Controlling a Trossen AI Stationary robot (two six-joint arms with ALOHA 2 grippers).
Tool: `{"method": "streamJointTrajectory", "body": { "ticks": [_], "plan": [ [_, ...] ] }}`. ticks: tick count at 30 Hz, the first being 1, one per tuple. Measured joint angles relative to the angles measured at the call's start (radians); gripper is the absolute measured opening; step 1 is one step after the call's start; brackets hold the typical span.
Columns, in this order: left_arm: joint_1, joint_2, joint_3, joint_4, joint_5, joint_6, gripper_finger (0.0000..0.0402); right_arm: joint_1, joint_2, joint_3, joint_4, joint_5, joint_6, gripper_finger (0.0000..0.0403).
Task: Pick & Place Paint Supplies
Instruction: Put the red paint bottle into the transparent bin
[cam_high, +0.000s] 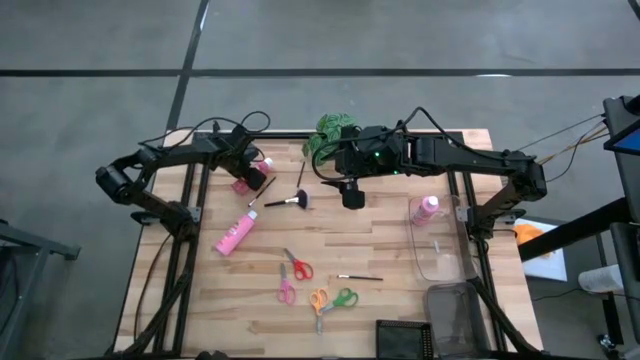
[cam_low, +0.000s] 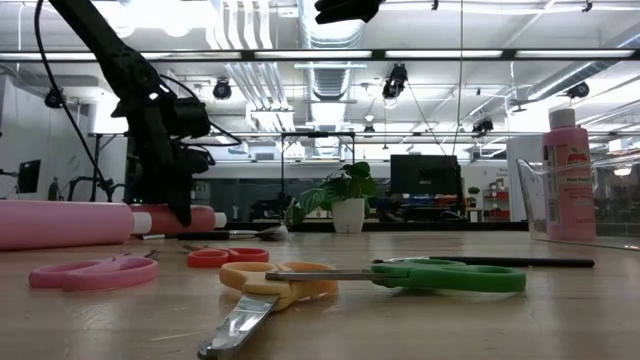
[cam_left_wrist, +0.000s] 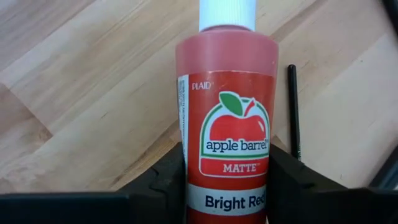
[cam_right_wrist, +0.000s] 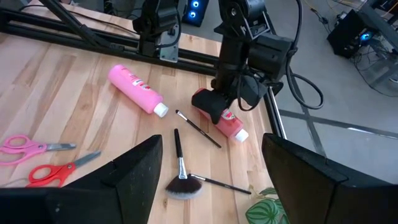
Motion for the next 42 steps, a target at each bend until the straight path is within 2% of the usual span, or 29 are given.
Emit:
{"method": "streamJointTrajectory", "body": {
  "ticks": [7, 12, 15, 20, 25, 30, 34, 38, 42],
  "plan": [
    [0.000, 0.003, 0.013, -0.014, 0.056, -0.016, 0.0166, 0.000, 0.000, 0.000, 0.000, 0.000, 0.000, 0.0274],
    [0.000, -0.006, 0.065, -0.020, 0.107, -0.058, 0.0161, 0.000, 0.000, 0.000, 0.000, 0.000, 0.000, 0.0274],
    [-0.001, -0.030, 0.096, -0.022, 0.164, -0.128, 0.0156, 0.000, 0.000, 0.000, 0.000, 0.000, 0.000, 0.0274],
    [-0.009, -0.093, 0.127, -0.013, 0.285, -0.372, 0.0155, 0.000, 0.000, 0.000, 0.000, 0.000, 0.000, 0.0274],
    [-0.079, -0.157, 0.130, 0.036, 0.385, -0.469, 0.0155, 0.000, 0.000, 0.000, 0.000, 0.000, 0.000, 0.0274],
    [-0.226, -0.185, 0.130, 0.162, 0.381, -0.592, 0.0154, 0.000, 0.000, 0.000, 0.000, 0.000, 0.000, 0.0274],
    [-0.399, -0.167, 0.130, 0.335, 0.307, -0.712, 0.0154, 0.000, 0.000, 0.000, 0.000, 0.000, 0.000, 0.0274],
    [-0.594, -0.127, 0.130, 0.490, 0.032, -0.809, 0.0154, 0.000, 0.000, 0.000, 0.000, 0.000, 0.000, 0.0274],
    [-0.752, -0.064, 0.130, 0.611, -0.231, -0.808, 0.0154, 0.000, 0.000, 0.000, 0.001, 0.000, 0.000, 0.0274]
  ]
}}
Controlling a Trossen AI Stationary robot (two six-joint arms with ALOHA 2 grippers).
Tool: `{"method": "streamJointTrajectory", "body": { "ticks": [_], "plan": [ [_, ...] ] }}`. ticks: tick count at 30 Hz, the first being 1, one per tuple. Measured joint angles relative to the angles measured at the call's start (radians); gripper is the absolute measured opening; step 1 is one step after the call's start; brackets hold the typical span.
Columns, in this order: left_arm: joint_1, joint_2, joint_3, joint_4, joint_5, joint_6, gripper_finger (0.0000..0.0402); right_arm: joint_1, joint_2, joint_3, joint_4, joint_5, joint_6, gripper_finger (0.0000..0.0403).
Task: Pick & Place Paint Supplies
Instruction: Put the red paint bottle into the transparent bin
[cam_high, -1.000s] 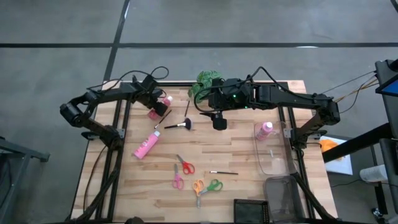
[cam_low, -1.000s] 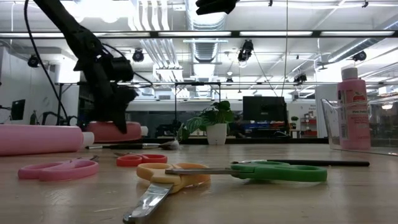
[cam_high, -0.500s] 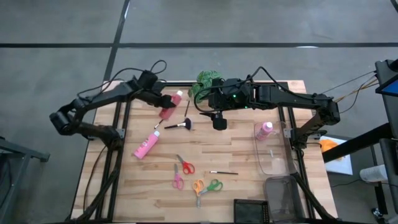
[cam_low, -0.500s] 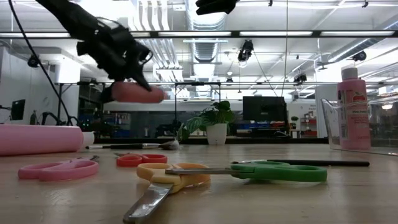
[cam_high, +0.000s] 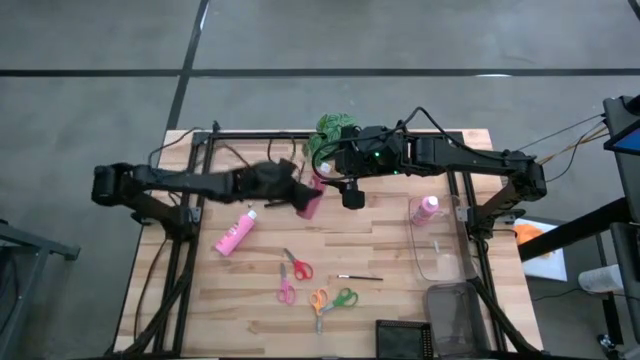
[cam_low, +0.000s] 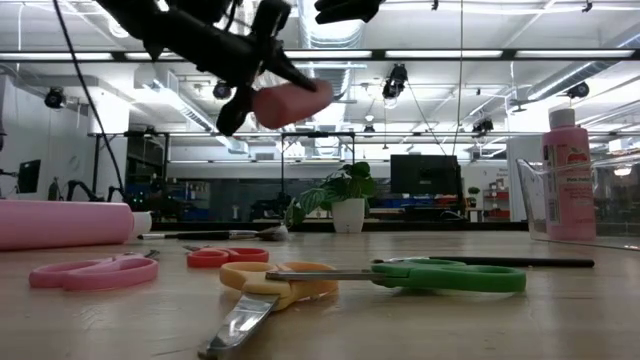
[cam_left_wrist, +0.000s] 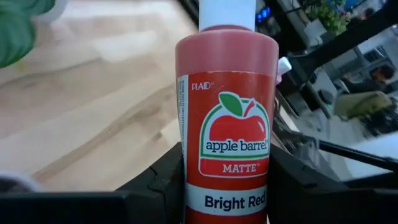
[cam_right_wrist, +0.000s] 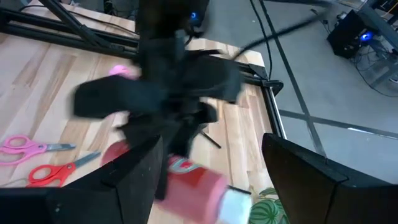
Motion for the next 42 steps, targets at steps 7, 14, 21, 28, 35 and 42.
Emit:
{"method": "streamJointTrajectory", "body": {
  "ticks": [7, 14, 21, 28, 35, 42],
  "plan": [
    [-0.086, 0.168, 0.004, 0.169, -0.151, -0.150, 0.0154, 0.000, 0.000, 0.000, 0.000, 0.000, 0.000, 0.0274],
    [-0.088, 0.367, 0.060, 0.191, -0.151, -0.244, 0.0154, 0.000, 0.000, 0.000, 0.001, 0.000, 0.000, 0.0274],
    [-0.088, 0.498, 0.131, 0.188, -0.151, -0.335, 0.0154, 0.000, 0.000, 0.000, 0.000, 0.000, 0.000, 0.0274],
    [-0.088, 0.578, 0.172, 0.178, -0.114, -0.361, 0.0169, 0.000, 0.000, 0.000, 0.000, 0.000, 0.000, 0.0274],
    [-0.088, 0.594, 0.186, 0.168, -0.086, -0.397, 0.0176, 0.000, 0.000, 0.000, 0.000, 0.000, 0.000, 0.0274],
    [-0.086, 0.589, 0.183, 0.160, -0.079, -0.380, 0.0237, 0.000, 0.000, 0.000, 0.000, 0.000, 0.000, 0.0274]
  ]
}}
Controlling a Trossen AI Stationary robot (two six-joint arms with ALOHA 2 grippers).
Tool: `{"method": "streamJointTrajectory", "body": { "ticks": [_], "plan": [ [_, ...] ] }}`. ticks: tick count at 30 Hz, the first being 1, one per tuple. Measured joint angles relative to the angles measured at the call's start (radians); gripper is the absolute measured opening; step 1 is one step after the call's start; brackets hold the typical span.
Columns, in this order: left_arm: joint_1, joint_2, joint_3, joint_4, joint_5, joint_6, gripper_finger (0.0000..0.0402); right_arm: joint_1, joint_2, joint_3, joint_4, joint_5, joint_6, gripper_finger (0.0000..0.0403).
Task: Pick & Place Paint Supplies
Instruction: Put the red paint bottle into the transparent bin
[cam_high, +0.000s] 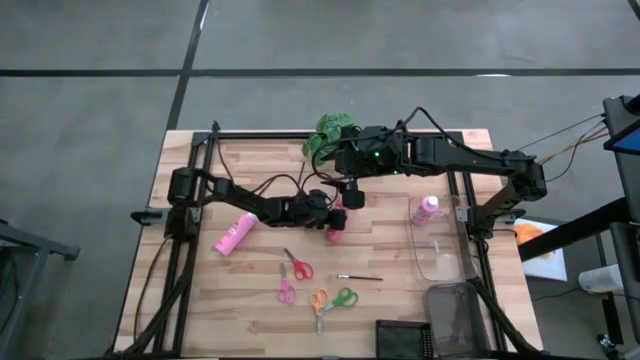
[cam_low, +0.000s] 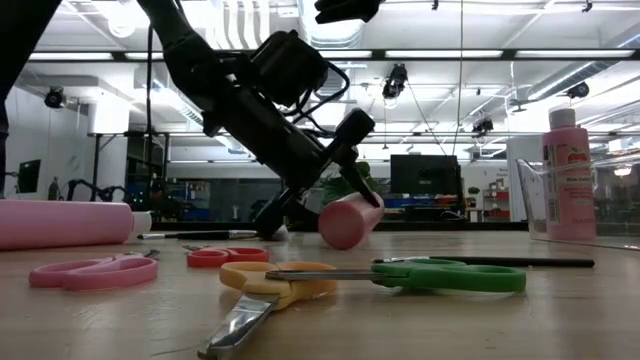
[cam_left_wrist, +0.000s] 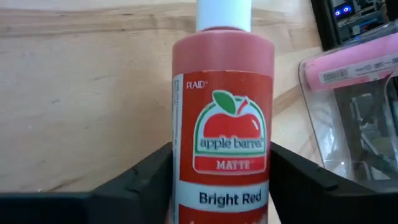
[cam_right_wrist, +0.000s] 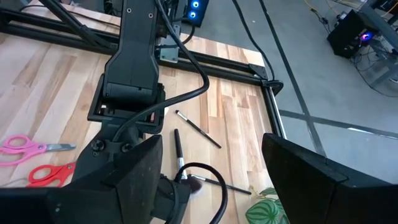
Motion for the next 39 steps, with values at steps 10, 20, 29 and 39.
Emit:
{"method": "streamJointTrajectory", "body": {
  "ticks": [10, 20, 29, 39],
  "plan": [
    [0.000, -0.011, -0.001, -0.014, 0.019, 0.000, 0.0367, 0.000, 0.000, 0.000, 0.000, 0.000, 0.000, 0.0274],
    [0.051, -0.257, -0.002, -0.307, 0.018, 0.027, 0.0374, 0.000, 0.000, 0.000, 0.000, 0.000, 0.000, 0.0274],
    [0.154, -0.620, -0.128, -0.395, -0.027, 0.210, 0.0374, 0.000, 0.000, 0.000, 0.000, 0.000, 0.000, 0.0274],
    [0.214, -1.006, -0.301, -0.327, 0.366, 0.878, 0.0374, 0.000, 0.000, 0.000, 0.000, 0.000, 0.000, 0.0274]
  ]
}}
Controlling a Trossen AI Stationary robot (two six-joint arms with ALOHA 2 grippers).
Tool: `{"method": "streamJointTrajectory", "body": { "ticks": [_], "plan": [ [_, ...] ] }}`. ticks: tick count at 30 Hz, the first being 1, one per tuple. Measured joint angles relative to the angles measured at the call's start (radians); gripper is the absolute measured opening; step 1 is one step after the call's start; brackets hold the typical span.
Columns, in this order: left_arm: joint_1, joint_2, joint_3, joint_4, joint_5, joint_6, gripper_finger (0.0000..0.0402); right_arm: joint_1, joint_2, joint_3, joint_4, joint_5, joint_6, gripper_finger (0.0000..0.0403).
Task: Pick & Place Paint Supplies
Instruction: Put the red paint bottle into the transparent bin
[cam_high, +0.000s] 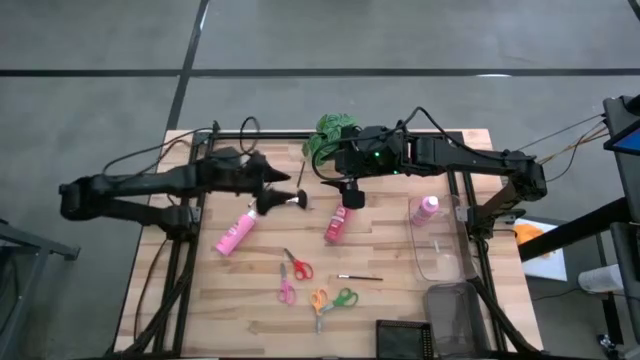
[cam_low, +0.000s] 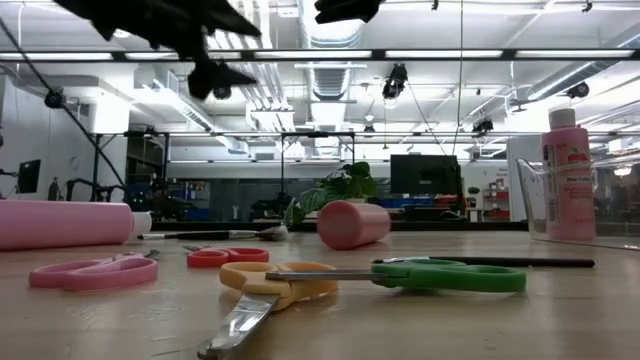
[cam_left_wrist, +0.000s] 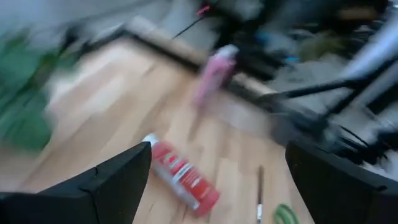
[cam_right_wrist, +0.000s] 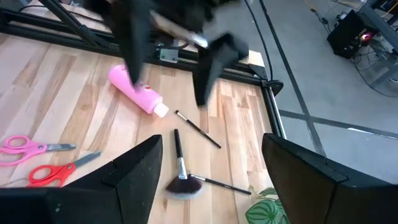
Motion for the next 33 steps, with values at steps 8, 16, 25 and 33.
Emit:
{"method": "streamJointTrajectory", "body": {
  "ticks": [8, 16, 25, 33],
  "plan": [
    [0.007, -0.187, -0.097, 0.128, -0.067, 0.066, 0.0374, 0.000, 0.000, 0.000, 0.000, 0.000, 0.000, 0.0274],
    [0.007, -0.203, -0.113, 0.104, -0.068, 0.065, 0.0374, 0.000, 0.000, 0.000, -0.001, 0.000, 0.000, 0.0274],
    [0.007, -0.205, -0.113, 0.068, -0.072, 0.061, 0.0374, 0.000, 0.000, 0.000, 0.000, 0.000, 0.000, 0.0274],
    [0.007, -0.205, -0.113, -0.027, -0.072, 0.057, 0.0374, 0.000, 0.000, 0.000, 0.000, 0.000, 0.000, 0.0274]
  ]
}}
